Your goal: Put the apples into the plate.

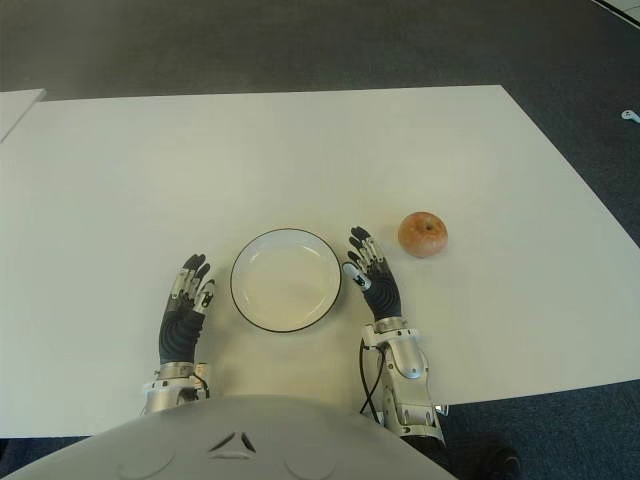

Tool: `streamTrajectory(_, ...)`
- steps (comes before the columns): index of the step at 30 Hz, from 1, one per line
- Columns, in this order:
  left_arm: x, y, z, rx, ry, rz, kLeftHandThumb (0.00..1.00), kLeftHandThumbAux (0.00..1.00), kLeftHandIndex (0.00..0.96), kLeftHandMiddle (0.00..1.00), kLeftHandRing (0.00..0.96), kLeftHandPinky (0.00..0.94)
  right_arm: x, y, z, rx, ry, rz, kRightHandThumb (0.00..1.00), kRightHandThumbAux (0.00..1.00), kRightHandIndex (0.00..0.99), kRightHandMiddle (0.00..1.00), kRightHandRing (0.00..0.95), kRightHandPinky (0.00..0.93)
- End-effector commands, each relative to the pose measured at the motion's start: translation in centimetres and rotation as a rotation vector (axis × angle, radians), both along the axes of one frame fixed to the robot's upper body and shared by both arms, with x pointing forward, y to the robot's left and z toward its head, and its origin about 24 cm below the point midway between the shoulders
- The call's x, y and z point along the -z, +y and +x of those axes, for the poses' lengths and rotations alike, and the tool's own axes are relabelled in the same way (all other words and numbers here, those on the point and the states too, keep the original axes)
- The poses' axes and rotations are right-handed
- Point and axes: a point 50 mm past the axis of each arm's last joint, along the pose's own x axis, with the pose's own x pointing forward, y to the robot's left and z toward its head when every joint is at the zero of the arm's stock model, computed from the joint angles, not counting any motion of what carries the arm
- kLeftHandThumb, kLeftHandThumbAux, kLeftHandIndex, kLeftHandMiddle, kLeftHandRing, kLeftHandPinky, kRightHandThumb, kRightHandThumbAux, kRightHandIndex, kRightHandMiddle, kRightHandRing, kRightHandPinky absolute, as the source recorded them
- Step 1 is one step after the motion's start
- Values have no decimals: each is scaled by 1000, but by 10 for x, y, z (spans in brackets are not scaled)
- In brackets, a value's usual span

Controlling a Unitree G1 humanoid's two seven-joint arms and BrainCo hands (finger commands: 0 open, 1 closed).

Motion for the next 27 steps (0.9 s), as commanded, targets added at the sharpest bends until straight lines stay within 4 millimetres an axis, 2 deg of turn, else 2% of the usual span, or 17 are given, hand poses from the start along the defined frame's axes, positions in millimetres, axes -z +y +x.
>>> streamTrajectory(1, 0, -4, -2, -1, 11, -25, 181, 594, 26, 31, 20, 15, 17, -3, -12, 19, 116, 2, 152, 520, 7, 0, 0, 11)
streamTrajectory(8, 0, -4, -1, -10, -10, -26, 191, 593, 29, 37, 26, 10, 12, -3, -10, 27, 100, 8, 168, 525, 25, 2, 0, 7)
streamTrajectory(17, 3, -4, 1, -4, 8, -25, 174, 588, 26, 34, 22, 12, -12, 1, 3, 33, 7, 14, 176, 576, 35, 22, 0, 12)
streamTrajectory(27, 1, -8, 6, 7, 5, -8, 193, 594, 19, 34, 24, 11, -28, 1, 18, 36, -64, 74, 185, 593, 40, 37, 5, 27)
